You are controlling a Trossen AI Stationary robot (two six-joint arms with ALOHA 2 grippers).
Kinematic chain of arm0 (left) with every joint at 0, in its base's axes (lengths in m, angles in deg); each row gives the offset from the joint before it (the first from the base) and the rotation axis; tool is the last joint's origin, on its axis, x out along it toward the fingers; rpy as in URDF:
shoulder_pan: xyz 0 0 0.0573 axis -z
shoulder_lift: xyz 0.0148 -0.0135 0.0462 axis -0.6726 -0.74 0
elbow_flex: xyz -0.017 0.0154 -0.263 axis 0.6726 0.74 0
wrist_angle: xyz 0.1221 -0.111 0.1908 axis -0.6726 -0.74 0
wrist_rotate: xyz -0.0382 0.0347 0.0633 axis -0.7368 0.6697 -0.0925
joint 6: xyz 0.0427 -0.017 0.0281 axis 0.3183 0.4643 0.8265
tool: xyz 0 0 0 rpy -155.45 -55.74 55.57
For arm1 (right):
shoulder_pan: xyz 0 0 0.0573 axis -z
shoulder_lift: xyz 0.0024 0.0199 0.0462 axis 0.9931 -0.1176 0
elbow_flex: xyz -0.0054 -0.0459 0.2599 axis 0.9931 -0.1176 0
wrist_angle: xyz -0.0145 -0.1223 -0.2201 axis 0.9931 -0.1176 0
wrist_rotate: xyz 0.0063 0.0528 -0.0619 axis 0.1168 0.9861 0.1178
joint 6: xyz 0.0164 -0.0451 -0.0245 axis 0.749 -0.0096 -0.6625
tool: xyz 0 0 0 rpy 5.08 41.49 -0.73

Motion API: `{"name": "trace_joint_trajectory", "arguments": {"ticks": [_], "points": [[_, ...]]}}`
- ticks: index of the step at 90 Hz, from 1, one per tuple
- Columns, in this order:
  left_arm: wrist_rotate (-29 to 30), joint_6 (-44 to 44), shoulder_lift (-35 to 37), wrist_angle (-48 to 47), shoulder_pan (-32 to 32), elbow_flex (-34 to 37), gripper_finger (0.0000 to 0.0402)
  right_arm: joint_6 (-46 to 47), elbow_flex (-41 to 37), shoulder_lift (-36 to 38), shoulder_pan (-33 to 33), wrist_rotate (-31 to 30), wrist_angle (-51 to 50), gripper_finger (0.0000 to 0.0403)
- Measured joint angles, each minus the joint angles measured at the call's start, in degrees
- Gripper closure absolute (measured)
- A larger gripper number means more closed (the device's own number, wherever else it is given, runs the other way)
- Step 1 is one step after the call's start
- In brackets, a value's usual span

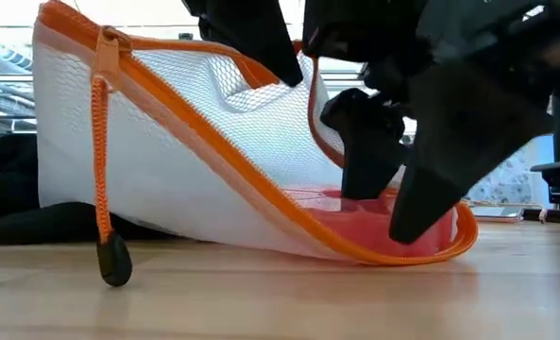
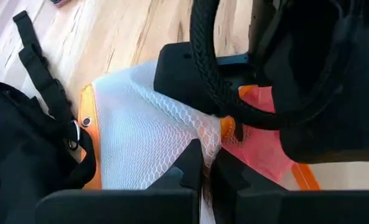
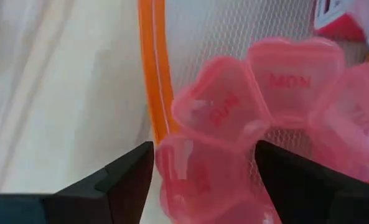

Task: Unpack backpack
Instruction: Remove the pill organizer from the orange zip bag

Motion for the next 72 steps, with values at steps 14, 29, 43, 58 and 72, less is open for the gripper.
{"name": "trace_joint_trajectory", "arguments": {"ticks": [14, 29, 43, 58, 72], "points": [[0.01, 0.00, 0.00, 0.00, 0.00, 0.00, 0.0402, -1.02, 0.00, -0.02, 0.15, 0.16, 0.02, 0.0141], [0.21, 0.00, -0.02, -0.02, -0.04, 0.00, 0.0402, -0.82, 0.00, -0.42, 0.92, 0.17, -0.17, 0.0164], [0.24, -0.02, -0.02, 0.02, -0.04, 0.00, 0.0402, -0.82, 0.00, -0.42, 1.07, 0.19, -0.37, 0.0196], [0.22, -0.02, -0.02, 0.08, -0.04, 0.00, 0.0402, -0.79, 0.18, -1.13, 1.05, 0.01, -0.19, 0.0203], [0.13, 0.07, -0.02, 0.50, 0.00, 0.00, 0.0402, -1.51, 0.25, -2.84, 1.03, -0.78, -0.06, 0.0181]]}}
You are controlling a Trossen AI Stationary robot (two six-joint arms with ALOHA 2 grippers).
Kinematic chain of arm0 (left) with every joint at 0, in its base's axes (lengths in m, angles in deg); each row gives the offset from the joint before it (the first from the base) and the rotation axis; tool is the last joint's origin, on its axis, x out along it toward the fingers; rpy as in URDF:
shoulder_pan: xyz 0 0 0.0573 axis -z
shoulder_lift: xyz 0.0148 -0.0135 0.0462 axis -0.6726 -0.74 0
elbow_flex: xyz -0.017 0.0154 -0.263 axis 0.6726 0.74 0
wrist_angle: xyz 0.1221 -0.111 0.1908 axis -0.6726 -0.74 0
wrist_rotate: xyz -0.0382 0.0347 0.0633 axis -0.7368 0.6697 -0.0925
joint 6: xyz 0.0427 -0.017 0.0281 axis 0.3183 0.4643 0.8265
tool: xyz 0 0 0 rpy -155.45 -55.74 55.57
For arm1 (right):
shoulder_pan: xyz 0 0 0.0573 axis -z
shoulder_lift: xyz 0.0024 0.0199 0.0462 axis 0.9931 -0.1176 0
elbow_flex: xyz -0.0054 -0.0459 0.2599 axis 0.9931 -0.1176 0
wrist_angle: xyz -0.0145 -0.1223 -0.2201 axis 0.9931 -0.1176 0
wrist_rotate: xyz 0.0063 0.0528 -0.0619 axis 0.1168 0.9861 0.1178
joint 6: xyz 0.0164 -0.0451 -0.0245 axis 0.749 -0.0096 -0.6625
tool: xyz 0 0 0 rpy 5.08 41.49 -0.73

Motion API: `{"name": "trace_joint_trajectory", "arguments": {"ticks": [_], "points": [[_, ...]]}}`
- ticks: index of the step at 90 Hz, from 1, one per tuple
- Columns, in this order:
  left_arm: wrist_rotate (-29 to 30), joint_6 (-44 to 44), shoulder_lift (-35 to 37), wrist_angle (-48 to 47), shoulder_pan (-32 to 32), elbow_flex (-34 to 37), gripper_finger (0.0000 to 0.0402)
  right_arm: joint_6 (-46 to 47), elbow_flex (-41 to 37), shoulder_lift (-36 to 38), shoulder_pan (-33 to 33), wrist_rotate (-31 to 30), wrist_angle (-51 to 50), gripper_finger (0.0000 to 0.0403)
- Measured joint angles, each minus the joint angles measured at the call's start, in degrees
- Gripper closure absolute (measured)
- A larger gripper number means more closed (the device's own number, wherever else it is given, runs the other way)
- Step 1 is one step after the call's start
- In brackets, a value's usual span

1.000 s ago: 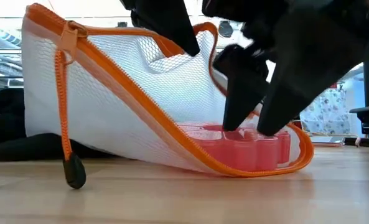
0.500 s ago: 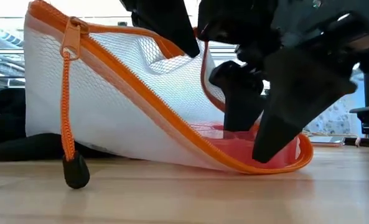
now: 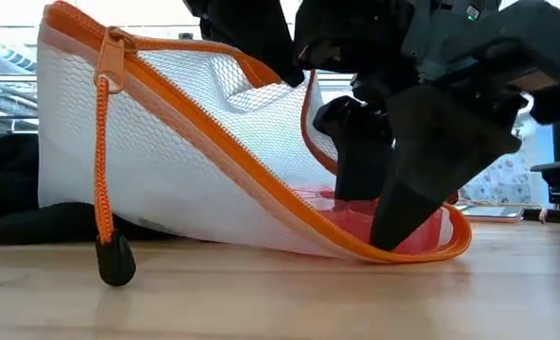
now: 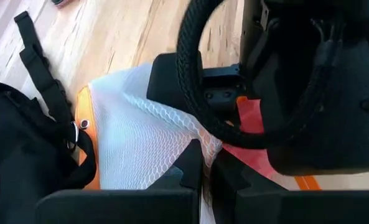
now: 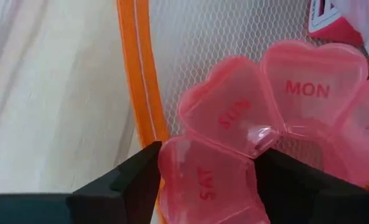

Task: Unpack backpack
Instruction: Remove the pill organizer from the orange zip bag

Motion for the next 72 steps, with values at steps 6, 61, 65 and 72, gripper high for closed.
{"name": "trace_joint_trajectory", "arguments": {"ticks": [6, 61, 65, 72], "points": [[-0.11, 0.04, -0.01, 0.07, 0.00, 0.00, 0.0402, -0.38, -0.03, -0.07, 0.12, 0.08, 0.02, 0.0178], [-0.22, 0.09, -0.02, 0.09, 0.00, 0.00, 0.0402, -1.16, 6.38, -0.15, -2.18, 1.36, -7.70, 0.0213], [-0.22, 0.09, -0.02, 0.09, 0.04, 0.00, 0.0402, -1.15, 7.12, -0.15, -2.55, 1.36, -8.23, 0.0214], [-0.22, 0.09, -0.02, 0.08, 0.04, 0.00, 0.0402, -1.15, 8.05, -0.15, -3.17, 1.38, -9.52, 0.0214]]}}
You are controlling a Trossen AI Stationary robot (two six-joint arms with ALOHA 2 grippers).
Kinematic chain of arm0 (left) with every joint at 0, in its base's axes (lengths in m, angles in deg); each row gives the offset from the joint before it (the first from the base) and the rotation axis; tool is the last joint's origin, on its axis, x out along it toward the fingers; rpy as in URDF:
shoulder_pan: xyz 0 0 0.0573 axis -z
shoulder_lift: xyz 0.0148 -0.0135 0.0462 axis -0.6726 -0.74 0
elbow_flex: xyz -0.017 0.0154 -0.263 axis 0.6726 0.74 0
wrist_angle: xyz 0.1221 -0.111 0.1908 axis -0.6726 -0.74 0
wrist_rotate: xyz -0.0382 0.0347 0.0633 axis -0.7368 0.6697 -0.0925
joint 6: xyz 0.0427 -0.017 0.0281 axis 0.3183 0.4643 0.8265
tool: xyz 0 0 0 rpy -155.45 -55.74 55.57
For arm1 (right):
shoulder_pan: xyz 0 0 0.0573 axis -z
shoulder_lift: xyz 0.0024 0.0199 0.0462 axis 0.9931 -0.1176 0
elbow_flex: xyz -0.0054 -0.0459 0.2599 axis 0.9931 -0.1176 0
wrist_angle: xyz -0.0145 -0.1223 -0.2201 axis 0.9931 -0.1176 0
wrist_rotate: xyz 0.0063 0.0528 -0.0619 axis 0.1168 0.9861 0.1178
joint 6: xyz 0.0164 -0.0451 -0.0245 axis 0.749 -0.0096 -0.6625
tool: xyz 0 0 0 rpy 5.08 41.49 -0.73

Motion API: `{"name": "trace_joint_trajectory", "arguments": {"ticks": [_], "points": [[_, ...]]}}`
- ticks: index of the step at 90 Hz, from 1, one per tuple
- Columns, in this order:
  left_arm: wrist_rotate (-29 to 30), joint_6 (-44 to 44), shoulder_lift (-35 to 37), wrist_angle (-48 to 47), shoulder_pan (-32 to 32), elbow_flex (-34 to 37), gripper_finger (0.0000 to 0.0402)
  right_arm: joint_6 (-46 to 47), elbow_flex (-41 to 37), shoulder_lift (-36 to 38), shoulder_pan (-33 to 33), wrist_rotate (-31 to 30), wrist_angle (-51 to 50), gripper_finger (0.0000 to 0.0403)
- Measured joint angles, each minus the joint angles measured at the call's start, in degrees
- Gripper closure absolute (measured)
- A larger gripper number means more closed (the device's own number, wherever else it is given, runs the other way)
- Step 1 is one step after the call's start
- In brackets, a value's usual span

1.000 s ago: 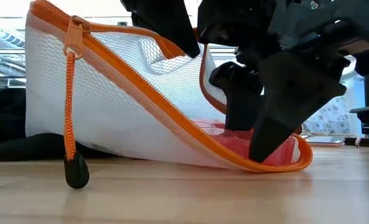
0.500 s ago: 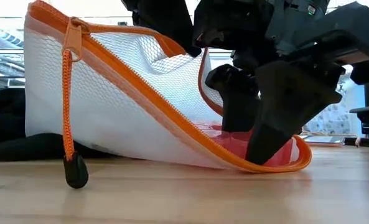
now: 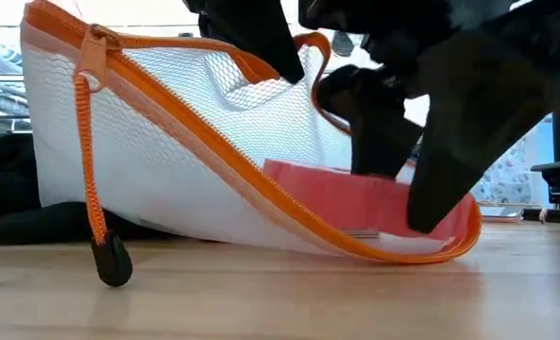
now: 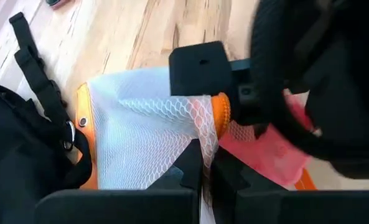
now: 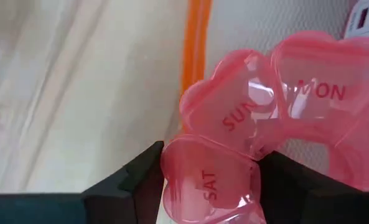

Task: Unpack backpack
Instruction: Remove the pill organizer from the orange zip bag

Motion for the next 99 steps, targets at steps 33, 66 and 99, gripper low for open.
{"name": "trace_joint_trajectory", "arguments": {"ticks": [33, 66, 99], "points": [[0.80, -0.20, 0.00, -2.39, -0.04, 0.00, 0.0402, 2.78, 3.36, 0.15, -2.61, 3.42, -3.54, 0.0210], [1.96, -0.61, 0.02, -4.83, -0.04, -0.02, 0.0402, 3.83, 9.32, 0.33, -7.55, 5.88, -3.31, 0.0209], [2.03, -5.36, 0.02, -11.57, -0.04, -0.02, 0.0402, 18.93, 13.41, 0.42, -13.48, 6.91, -15.22, 0.0209]]}}
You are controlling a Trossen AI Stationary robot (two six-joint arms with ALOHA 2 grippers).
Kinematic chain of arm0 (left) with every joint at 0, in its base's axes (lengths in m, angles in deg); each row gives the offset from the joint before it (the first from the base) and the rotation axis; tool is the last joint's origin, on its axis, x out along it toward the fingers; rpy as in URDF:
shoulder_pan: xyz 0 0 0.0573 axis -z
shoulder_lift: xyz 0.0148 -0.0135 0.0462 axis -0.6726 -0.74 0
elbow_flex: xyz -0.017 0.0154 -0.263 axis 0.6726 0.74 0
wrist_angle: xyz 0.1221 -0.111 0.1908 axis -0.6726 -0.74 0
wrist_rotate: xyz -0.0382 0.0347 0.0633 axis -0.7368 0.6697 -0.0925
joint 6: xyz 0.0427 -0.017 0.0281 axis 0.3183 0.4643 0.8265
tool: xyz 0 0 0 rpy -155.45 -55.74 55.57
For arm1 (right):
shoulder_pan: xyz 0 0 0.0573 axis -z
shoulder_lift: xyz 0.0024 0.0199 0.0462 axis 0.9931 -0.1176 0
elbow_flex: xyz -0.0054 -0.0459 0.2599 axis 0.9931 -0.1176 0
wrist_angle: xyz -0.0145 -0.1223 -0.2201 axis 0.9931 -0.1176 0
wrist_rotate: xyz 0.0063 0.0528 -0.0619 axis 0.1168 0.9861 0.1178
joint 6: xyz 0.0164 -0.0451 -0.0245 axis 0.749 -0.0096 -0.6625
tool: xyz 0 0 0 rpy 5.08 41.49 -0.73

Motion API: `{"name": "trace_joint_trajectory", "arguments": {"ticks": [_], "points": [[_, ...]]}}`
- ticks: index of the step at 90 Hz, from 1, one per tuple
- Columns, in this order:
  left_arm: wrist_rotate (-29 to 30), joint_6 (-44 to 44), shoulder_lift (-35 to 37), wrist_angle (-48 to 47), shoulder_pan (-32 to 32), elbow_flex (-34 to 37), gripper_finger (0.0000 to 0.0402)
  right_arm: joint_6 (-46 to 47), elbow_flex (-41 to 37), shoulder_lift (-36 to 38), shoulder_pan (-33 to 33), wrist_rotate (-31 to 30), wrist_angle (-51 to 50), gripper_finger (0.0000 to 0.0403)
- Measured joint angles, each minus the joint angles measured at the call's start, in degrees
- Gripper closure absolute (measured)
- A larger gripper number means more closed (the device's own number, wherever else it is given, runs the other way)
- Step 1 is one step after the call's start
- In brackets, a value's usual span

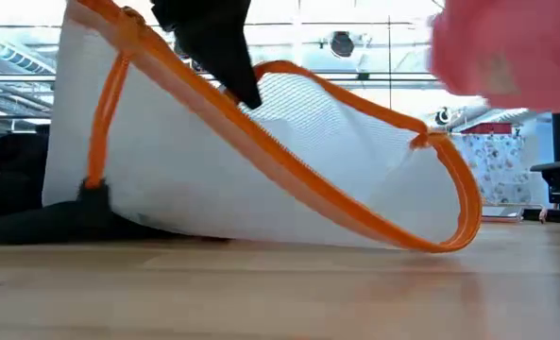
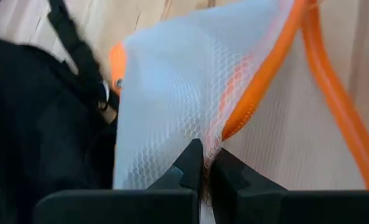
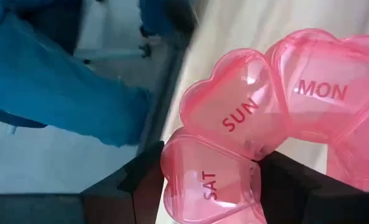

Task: Unpack backpack
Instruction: Remove the pill organizer from the orange zip bag

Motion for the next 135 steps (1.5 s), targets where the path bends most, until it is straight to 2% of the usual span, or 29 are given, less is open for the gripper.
{"name": "trace_joint_trajectory", "arguments": {"ticks": [9, 23, 40, 56, 101, 124, 135], "points": [[-0.08, -1.24, 0.00, -0.94, 0.00, 0.00, 0.0402, 4.61, -0.02, 0.00, 0.28, -0.66, -6.63, 0.0209], [-0.93, -1.24, 0.00, -0.57, 0.68, 0.00, 0.0402, 9.27, -0.02, 0.00, 1.61, -7.11, -15.60, 0.0209], [-2.59, -1.26, 0.44, -0.64, 1.91, -0.01, 0.0402, 10.59, -1.69, 0.00, 3.38, -11.15, -19.08, 0.0209], [-3.60, -1.31, 1.38, -0.40, 3.23, -0.14, 0.0402, 12.53, -7.01, 0.02, 6.17, -12.44, -21.26, 0.0209], [-3.91, -1.26, 2.56, -0.11, 4.98, -1.09, 0.0402, 13.92, -22.05, 1.37, 12.73, -13.74, -22.10, 0.0209], [-3.91, -1.26, 2.56, -0.13, 4.98, -1.09, 0.0402, 15.15, -28.28, 7.11, 13.46, -13.72, -9.51, 0.0209], [-3.94, -1.26, 2.56, -0.14, 5.01, -1.09, 0.0402, 15.79, -30.31, 7.49, 13.40, -13.62, -10.40, 0.0208]]}}
